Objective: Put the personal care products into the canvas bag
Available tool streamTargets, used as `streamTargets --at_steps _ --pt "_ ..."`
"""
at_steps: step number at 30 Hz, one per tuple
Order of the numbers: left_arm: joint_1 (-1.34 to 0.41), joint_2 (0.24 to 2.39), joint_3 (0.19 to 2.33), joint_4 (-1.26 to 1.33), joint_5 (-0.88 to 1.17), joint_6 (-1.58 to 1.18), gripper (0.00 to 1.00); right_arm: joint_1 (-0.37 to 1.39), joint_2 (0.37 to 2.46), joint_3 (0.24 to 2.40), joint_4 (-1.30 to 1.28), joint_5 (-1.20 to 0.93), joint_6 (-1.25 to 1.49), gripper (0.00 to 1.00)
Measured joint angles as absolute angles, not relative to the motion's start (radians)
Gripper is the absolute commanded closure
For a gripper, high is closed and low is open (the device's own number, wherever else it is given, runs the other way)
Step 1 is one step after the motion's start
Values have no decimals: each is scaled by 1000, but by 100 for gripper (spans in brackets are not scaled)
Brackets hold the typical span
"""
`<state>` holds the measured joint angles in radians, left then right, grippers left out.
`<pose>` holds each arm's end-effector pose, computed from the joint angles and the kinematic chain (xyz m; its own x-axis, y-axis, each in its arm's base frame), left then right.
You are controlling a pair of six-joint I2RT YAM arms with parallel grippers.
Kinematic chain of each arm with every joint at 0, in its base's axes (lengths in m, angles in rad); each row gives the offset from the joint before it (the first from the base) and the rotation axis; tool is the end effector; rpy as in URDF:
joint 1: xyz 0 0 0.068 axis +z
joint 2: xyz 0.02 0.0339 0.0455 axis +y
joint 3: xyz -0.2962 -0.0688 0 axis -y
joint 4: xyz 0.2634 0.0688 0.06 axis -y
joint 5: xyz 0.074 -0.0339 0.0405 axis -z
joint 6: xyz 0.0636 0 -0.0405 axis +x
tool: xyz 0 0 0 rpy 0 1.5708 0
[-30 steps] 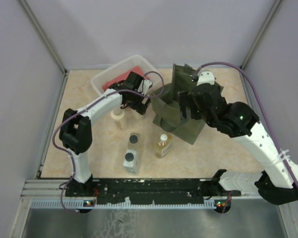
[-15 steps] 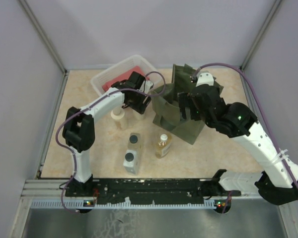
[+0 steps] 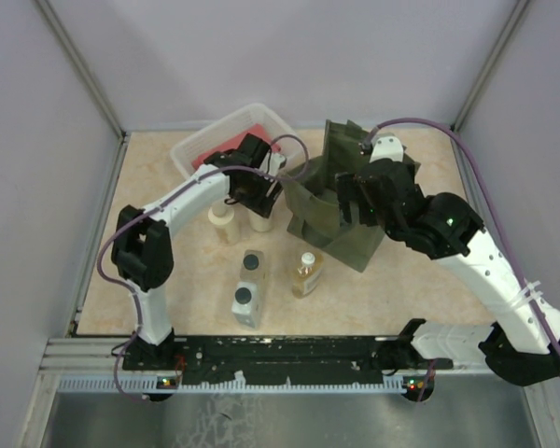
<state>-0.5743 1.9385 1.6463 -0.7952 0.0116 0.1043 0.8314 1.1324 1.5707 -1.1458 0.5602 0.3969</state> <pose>0.3858 -0.2505 0.2497 -0.6823 0.5655 -0.4633 0.6222 0.7820 0.0382 0.1628 0.1283 0.4647 -0.5407 -0.1069 -0.8344 -0.1570 0.9873 -0.0247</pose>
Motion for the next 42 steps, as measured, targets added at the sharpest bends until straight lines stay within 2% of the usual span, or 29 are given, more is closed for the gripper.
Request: streamTargets --at_steps 8,21,33,42 --pt "-544 1755 1670 -833 12 75 100 831 1134 1570 -1145 599 404 1" --pt "-509 1549 1905 -929 22 67 100 764 1065 1423 -1134 648 470 1" --pt "-509 1451 2014 -928 286 16 100 749 1050 1421 -1118 692 494 1" --pt "-591 1443 1903 -760 468 -36 100 749 1052 1421 -1120 699 513 1"
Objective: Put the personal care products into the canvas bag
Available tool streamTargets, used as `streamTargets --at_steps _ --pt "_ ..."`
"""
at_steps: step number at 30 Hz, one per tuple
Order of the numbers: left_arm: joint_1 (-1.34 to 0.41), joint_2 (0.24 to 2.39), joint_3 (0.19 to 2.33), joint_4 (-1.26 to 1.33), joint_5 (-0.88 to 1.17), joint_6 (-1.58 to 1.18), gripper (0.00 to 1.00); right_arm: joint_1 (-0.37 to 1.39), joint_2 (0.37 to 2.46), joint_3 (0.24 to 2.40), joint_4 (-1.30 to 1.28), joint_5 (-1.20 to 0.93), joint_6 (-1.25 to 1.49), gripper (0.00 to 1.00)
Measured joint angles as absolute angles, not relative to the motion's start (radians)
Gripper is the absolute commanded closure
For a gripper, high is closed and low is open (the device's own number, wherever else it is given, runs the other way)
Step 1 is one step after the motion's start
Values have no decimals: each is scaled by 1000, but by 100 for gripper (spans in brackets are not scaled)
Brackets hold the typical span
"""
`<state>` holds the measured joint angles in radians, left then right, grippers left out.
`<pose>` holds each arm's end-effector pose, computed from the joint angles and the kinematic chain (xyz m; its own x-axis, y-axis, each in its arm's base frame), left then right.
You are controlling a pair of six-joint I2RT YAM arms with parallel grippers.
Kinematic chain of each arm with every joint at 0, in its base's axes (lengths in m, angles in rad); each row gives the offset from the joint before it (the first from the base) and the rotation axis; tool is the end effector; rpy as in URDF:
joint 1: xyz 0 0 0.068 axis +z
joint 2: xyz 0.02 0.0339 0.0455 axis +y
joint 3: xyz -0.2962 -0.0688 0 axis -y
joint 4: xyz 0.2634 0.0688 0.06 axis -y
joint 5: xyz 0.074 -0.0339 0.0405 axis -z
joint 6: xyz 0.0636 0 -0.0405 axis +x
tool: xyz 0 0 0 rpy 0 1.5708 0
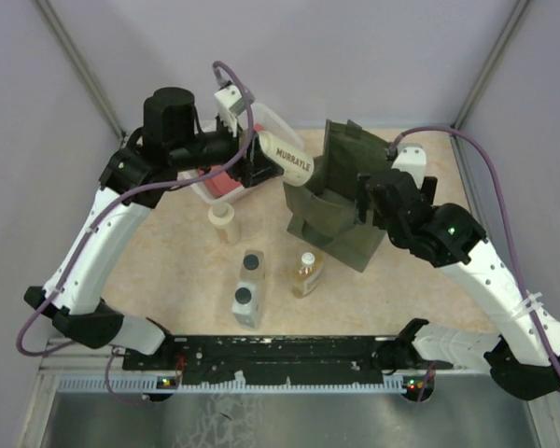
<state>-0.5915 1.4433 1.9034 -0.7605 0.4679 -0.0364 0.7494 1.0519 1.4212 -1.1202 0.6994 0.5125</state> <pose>0.2468 -0.2004 0.5393 -0.2766 0.1467 -0.9497 0.8458 0.5063 -0.1681 0.1646 0.0973 0.4380 -0.5220 0.0269 -0.8525 0.0909 0.9956 -0.0243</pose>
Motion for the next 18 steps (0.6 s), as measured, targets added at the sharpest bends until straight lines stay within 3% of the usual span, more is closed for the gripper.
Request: streamTargets --at_steps 7,18 --pt "-712 1499 1904 -645 490 -45 100 749 1047 1421 -1124 700 527 1" --pt "-812 1785 2067 -624 373 1 100 749 1021 1475 -1190 725 562 1"
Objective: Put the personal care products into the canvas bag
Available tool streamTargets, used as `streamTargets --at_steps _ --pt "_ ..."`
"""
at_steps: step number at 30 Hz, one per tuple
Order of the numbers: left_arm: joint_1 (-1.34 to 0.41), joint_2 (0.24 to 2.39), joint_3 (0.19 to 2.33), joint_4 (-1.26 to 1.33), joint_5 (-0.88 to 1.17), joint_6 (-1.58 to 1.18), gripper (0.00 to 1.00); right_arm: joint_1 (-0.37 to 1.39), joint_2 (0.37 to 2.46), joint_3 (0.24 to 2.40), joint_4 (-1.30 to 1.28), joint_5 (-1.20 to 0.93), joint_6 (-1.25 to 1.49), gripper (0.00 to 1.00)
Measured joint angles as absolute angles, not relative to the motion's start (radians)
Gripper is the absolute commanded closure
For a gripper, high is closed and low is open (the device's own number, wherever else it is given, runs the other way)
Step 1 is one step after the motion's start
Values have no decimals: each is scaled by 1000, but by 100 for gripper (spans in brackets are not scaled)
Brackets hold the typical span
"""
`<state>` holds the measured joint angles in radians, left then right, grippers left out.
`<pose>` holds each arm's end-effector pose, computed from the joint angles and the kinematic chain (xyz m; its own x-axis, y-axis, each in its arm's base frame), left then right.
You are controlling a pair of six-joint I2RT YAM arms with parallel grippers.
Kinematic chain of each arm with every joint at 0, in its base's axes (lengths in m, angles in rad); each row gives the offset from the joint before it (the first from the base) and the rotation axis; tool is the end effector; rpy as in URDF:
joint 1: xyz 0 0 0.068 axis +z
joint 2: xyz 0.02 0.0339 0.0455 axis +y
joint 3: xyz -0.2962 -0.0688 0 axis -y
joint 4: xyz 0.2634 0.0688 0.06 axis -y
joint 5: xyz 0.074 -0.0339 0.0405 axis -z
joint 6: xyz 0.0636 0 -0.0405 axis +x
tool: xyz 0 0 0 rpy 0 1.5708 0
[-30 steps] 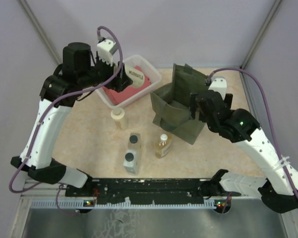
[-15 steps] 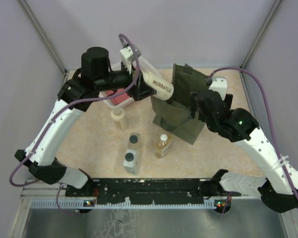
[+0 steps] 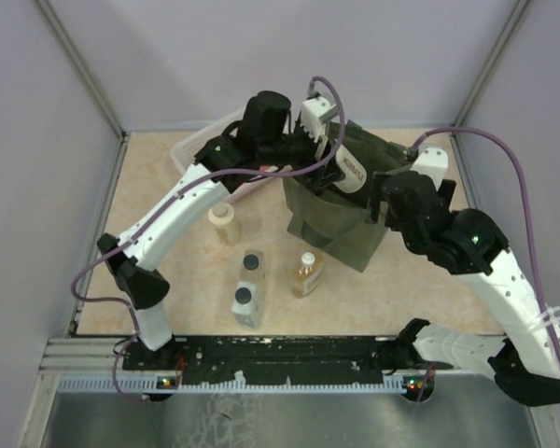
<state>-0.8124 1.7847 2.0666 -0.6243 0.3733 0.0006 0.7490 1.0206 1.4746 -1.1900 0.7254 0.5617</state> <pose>0.2890 -0.3388 0.4891 -0.2304 0.2440 -0.9420 0.9123 0.3909 -0.1219 0.1500 0.0819 0.4538 -0.4957 0.0833 -0.8645 0.1355 0.9906 0.0178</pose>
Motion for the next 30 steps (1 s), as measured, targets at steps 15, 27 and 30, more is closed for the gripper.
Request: streamTargets --at_steps 15,27,30 --pt "-891 2077 2288 -682 113 117 100 748 944 1528 -1324 772 606 1" --pt "-992 2154 2329 -753 -46 232 100 748 895 1527 -1356 785 613 1" --pt "-992 2170 2329 -759 -67 245 100 748 887 1527 -1355 785 614 1"
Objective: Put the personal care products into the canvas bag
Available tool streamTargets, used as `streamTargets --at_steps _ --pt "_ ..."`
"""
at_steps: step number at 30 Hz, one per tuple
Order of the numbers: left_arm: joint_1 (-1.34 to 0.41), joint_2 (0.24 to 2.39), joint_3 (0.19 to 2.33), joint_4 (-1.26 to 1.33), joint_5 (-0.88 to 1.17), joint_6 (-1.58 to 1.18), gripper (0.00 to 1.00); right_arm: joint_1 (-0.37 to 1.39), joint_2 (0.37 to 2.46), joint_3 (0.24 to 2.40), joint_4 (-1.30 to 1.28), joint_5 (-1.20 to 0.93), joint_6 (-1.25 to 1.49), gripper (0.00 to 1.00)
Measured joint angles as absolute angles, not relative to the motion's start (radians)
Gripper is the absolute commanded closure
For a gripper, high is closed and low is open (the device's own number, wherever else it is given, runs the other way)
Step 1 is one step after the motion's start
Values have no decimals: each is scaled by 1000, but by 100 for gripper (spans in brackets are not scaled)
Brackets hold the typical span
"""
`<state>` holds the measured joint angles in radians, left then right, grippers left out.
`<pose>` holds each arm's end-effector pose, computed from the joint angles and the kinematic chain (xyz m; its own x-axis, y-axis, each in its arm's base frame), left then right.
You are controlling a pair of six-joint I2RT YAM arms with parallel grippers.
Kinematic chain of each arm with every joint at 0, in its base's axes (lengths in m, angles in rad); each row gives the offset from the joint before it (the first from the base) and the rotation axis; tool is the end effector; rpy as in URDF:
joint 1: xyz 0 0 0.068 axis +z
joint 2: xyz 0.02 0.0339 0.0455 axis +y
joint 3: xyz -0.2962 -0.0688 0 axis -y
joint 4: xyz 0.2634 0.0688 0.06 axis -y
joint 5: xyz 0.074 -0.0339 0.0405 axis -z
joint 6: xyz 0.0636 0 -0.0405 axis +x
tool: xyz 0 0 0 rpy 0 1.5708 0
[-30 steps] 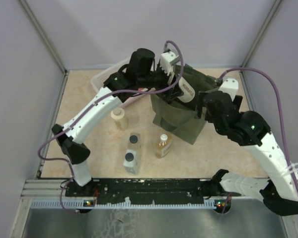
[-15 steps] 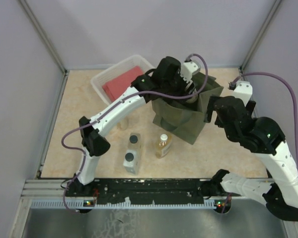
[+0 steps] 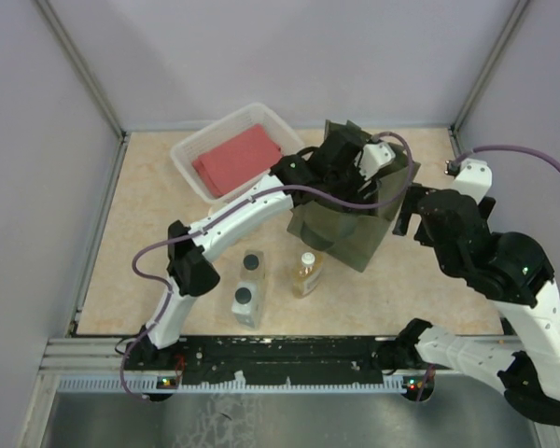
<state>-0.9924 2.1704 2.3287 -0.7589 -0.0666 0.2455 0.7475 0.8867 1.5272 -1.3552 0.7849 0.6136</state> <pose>0.3049 -0.4592 0.3811 -0.1039 0.6028 -0.7911 0.8564 0.4587 0.2370 0.1024 0.0337 0.4706 -0.4445 0.1434 -0.8842 0.2036 0.9774 0.0562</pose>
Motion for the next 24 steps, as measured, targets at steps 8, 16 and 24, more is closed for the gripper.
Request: streamTargets --at_steps 8,16,24 --pt "-992 2183 2275 -785 -57 262 100 748 876 1523 -1355 784 614 1" --pt "-992 2222 2245 -807 -3 271 100 748 855 1498 -1355 776 615 1" --pt "-994 2229 2155 -768 27 271 100 748 844 1497 -1354 773 621 1"
